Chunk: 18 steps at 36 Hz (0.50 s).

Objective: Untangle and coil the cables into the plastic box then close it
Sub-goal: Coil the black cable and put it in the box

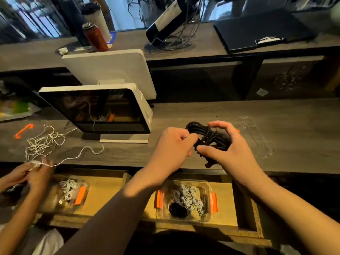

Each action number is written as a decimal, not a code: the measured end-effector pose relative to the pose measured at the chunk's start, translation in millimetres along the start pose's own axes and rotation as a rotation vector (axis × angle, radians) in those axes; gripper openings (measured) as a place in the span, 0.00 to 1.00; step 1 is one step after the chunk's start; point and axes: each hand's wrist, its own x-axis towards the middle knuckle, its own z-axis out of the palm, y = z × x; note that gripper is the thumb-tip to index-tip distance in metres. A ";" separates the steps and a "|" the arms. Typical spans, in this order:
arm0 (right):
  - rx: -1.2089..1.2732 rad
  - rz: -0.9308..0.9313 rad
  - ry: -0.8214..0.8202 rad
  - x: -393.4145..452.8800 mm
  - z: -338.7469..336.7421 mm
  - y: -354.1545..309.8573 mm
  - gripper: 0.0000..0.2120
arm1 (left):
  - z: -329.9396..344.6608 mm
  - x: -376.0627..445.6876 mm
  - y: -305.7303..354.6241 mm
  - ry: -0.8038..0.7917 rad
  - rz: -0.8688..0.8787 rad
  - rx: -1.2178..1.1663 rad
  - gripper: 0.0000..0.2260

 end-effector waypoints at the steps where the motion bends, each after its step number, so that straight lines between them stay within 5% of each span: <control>1: -0.020 -0.021 0.014 -0.1 1.0 1.1 0.27 | -2.3 -1.2 0.0 -0.031 -0.011 0.018 0.20; 8: 0.169 0.146 -0.212 13.7 -14.0 2.4 0.16 | -26.6 -3.4 -6.7 -0.331 -0.025 0.061 0.18; 13: 0.396 0.329 -0.485 18.8 -23.7 6.9 0.19 | -37.5 -5.3 -18.3 -0.510 0.047 -0.104 0.16; 18: 0.456 0.347 -0.552 19.3 -23.3 20.0 0.19 | -37.8 -4.6 -37.1 -0.580 0.103 -0.257 0.14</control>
